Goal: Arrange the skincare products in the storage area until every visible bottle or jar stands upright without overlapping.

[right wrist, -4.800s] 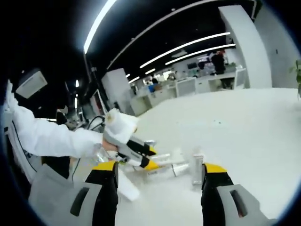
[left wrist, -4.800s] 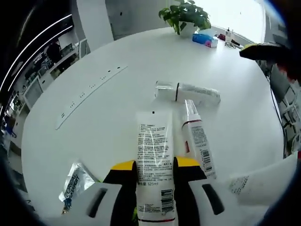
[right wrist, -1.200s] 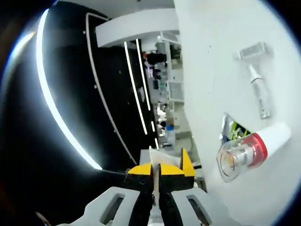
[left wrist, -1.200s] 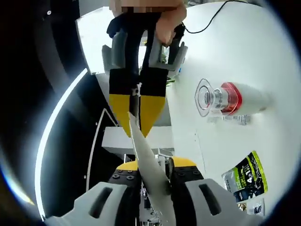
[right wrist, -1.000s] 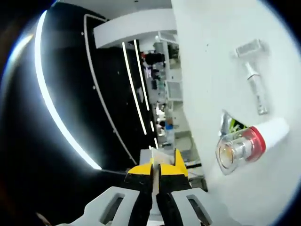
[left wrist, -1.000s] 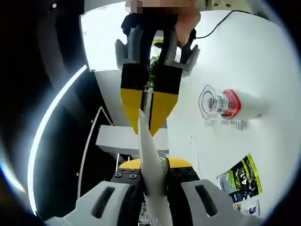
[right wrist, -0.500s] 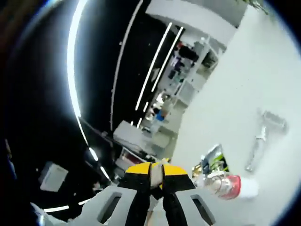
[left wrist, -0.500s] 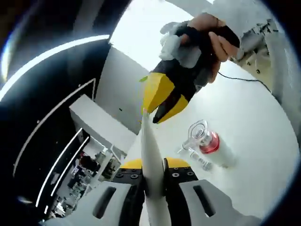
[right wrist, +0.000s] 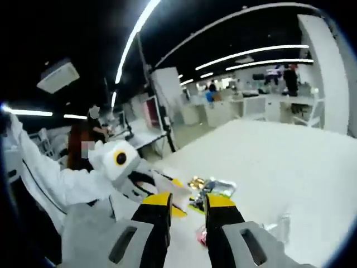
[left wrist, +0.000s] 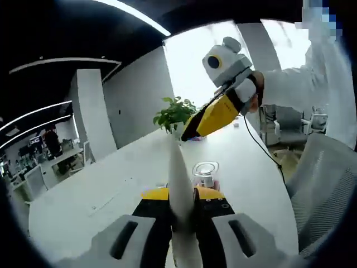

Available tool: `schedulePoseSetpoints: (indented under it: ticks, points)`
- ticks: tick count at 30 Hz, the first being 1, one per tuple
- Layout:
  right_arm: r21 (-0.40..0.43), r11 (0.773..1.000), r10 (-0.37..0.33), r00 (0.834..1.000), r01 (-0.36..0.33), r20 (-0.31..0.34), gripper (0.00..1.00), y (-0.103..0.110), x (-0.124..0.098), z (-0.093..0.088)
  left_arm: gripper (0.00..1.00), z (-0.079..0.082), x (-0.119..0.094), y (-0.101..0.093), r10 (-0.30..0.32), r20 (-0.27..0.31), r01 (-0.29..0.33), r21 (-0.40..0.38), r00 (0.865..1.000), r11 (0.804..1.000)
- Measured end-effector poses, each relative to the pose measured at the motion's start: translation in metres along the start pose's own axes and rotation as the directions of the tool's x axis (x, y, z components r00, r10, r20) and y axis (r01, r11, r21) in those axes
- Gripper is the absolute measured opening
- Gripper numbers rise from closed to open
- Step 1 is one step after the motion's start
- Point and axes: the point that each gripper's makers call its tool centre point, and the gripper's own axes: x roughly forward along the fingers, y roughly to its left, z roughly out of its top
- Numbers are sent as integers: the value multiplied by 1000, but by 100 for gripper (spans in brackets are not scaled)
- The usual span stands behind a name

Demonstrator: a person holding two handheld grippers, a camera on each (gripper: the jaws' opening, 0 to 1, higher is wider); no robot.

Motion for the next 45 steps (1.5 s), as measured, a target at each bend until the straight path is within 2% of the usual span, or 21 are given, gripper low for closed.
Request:
schedulePoseSetpoints:
  ticks: [2,6,8,12,14,17,22,23,24,25,26,27,28,29,31,33,36,38,39,41,45]
  points:
    - [-92,995,26,999,-30,-41,21,2,5,0,13,-2,-1,-4,-33,19,34,-49,999,998]
    - [-164,976,123,985,-142,-120,21,15,13,-4,13,-5,-5,-10,-89,55,94,-112,995,989]
    - [-223,954,165,973,-198,-159,22,19,20,-8,13,-5,-6,-17,-122,53,127,-102,991,987]
    - [-258,919,229,937,-297,-264,21,27,27,-20,13,-7,-6,-26,-153,72,160,-108,986,981]
    - [-299,895,243,924,-331,-297,17,29,30,-21,13,-8,-5,-27,-163,75,171,-120,984,978]
    - [-305,879,257,903,-366,-344,13,31,35,-22,13,-10,-3,-27,-176,85,186,-123,981,975]
    - [-332,820,276,830,-467,-485,11,34,41,-31,13,-4,0,-26,-179,116,194,-140,977,971]
    - [-353,811,264,831,-466,-490,9,33,44,-30,13,-4,0,-26,-179,117,194,-138,977,971]
    - [-367,793,265,817,-487,-512,7,33,45,-32,13,-4,1,-26,-180,116,195,-136,977,971]
    - [-379,791,242,815,-480,-526,3,29,47,-31,13,-5,2,-26,-181,116,196,-135,977,971]
    - [-366,768,267,782,-526,-564,2,32,44,-35,13,-6,2,-26,-183,117,199,-135,976,971]
    - [-357,763,273,769,-539,-578,0,33,44,-37,13,-7,3,-27,-187,117,202,-132,975,971]
    - [-331,783,250,754,-526,-607,0,30,44,-39,14,-9,5,-28,-183,109,196,-117,977,974]
    - [-326,787,239,746,-524,-621,0,30,46,-40,14,-10,6,-27,-178,103,190,-112,979,975]
    - [-343,768,219,725,-541,-653,0,30,49,-43,16,-19,9,-25,-172,74,180,-125,982,976]
    - [-342,766,204,710,-544,-674,0,31,52,-45,20,-26,11,-23,-159,52,164,-127,986,978]
    - [-331,778,185,698,-534,-692,0,27,54,-48,20,-30,10,-25,-152,19,154,-113,988,982]
    - [-351,769,160,692,-534,-703,0,24,54,-51,21,-36,8,-19,-129,-9,127,-113,992,985]
    - [-354,772,173,710,-528,-683,0,26,56,-47,21,-34,4,-14,-113,12,114,-127,993,985]
    - [-376,764,166,723,-524,-670,0,25,60,-44,20,-34,1,-11,-99,19,101,-155,995,983]
    - [-392,747,145,707,-537,-692,0,25,59,-45,19,-37,-4,-5,-95,8,96,-139,995,986]
